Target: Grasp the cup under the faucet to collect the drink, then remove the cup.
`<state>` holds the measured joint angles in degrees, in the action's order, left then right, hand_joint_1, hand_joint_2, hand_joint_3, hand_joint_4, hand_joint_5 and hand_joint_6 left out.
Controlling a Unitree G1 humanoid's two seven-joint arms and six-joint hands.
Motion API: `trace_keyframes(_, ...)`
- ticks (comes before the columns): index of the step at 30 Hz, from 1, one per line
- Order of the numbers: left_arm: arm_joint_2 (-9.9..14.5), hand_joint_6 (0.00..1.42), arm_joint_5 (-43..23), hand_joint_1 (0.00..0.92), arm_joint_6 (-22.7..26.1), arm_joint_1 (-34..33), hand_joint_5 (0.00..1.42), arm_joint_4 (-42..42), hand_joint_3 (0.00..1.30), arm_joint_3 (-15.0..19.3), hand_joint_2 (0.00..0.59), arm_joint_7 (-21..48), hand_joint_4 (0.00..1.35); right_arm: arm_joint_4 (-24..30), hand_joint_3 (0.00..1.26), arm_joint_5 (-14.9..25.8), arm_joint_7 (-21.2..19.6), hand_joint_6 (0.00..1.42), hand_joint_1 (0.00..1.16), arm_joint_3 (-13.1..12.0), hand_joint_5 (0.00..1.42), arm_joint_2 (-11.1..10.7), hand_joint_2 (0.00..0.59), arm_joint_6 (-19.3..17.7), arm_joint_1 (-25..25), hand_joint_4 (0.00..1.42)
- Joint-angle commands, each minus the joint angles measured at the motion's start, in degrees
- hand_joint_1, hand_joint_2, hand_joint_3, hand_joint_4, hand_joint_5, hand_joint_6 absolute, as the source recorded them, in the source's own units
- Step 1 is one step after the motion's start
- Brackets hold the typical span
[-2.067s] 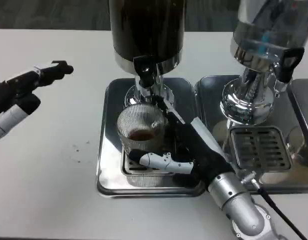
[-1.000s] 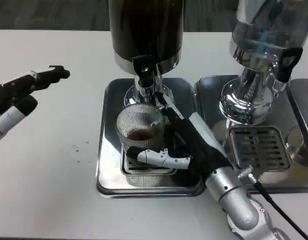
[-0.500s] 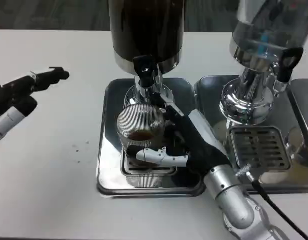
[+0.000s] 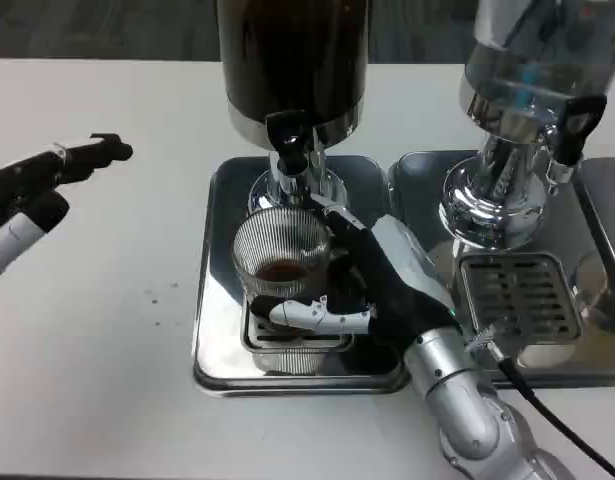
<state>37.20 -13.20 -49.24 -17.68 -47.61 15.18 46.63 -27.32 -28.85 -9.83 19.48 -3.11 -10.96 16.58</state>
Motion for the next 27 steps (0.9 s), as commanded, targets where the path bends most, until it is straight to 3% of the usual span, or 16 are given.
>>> trace_keyframes(1,0.87,0.12,0.21,0.000,-0.78,0.50,0.13,0.89,0.28,0.24,0.117,-0.93,0.12,-0.52,0.21,-1.67,-1.20,0.71,0.67,1.01,0.44,-0.60,0.015,1.08,-1.03,0.27)
trace_keyframes(3,0.92,0.12,0.29,0.000,-0.96,0.62,0.13,0.99,0.27,0.27,0.117,-1.11,0.12,-1.01,0.23,-1.96,-1.64,0.81,0.75,1.20,0.49,-0.55,0.087,1.15,-0.86,0.30)
trace_keyframes(7,1.02,0.12,0.42,0.000,-1.17,0.96,0.13,1.23,0.27,0.24,0.118,-1.56,0.12,-0.98,0.28,-3.31,-4.19,0.94,0.77,1.86,0.58,-0.42,0.110,1.41,-1.23,0.37)
trace_keyframes(17,1.00,0.12,0.67,0.000,-1.43,1.24,0.13,1.53,0.26,-0.10,0.120,-1.75,0.12,0.58,0.40,-5.07,-10.01,1.19,0.79,2.10,0.76,-0.30,0.127,1.28,-3.43,0.53)
trace_keyframes(27,0.73,0.12,0.71,0.000,-1.34,1.17,0.12,1.32,0.25,-0.45,0.121,-1.70,0.12,2.80,0.43,-5.80,-13.34,1.24,0.80,1.71,0.81,-0.69,0.138,-0.12,-5.36,0.57)
